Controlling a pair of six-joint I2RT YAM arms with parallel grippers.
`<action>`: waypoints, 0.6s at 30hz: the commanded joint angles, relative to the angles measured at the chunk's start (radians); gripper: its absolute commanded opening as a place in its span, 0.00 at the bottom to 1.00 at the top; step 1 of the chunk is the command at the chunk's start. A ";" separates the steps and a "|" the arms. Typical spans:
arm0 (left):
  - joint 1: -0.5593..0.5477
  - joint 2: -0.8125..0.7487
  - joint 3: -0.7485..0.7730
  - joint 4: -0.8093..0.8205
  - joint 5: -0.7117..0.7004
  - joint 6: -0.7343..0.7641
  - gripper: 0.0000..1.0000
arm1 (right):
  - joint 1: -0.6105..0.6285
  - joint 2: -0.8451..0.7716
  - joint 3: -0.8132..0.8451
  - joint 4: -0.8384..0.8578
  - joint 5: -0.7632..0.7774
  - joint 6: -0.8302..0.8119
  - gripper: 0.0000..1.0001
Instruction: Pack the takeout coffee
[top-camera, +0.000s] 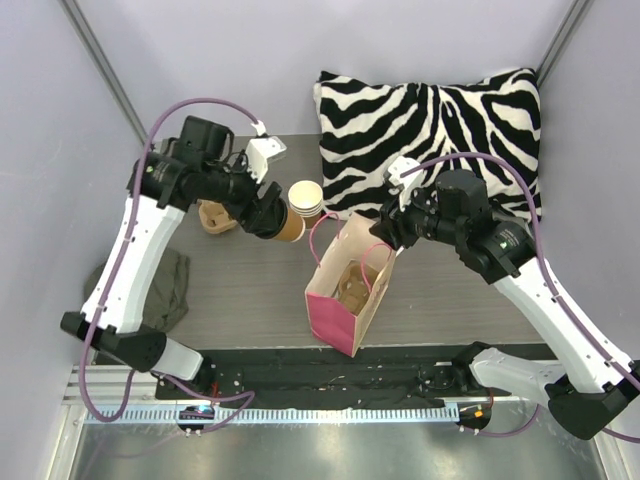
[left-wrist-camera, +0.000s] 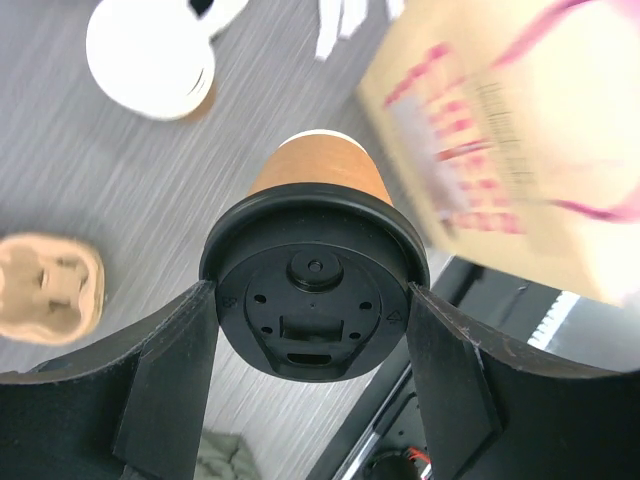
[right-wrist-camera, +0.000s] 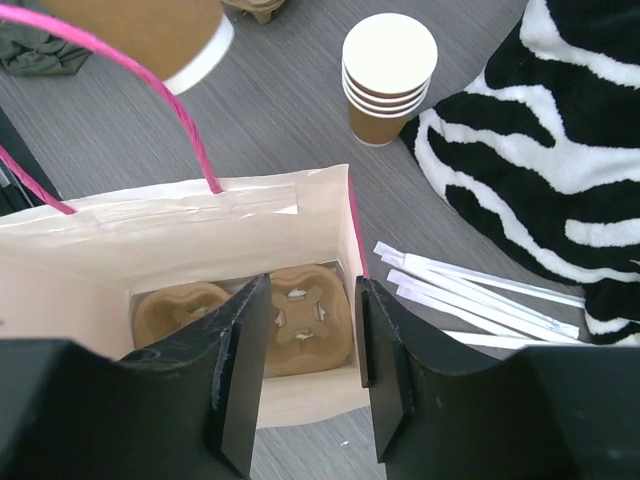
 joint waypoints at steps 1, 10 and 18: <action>0.006 -0.049 0.090 -0.067 0.122 0.006 0.54 | -0.005 -0.008 0.058 0.026 0.023 0.013 0.50; 0.006 0.001 0.381 -0.057 0.144 -0.065 0.54 | -0.005 -0.007 0.085 0.027 0.096 0.036 0.62; -0.187 0.061 0.599 -0.021 0.037 -0.089 0.56 | -0.025 -0.004 0.098 0.029 0.153 0.071 0.64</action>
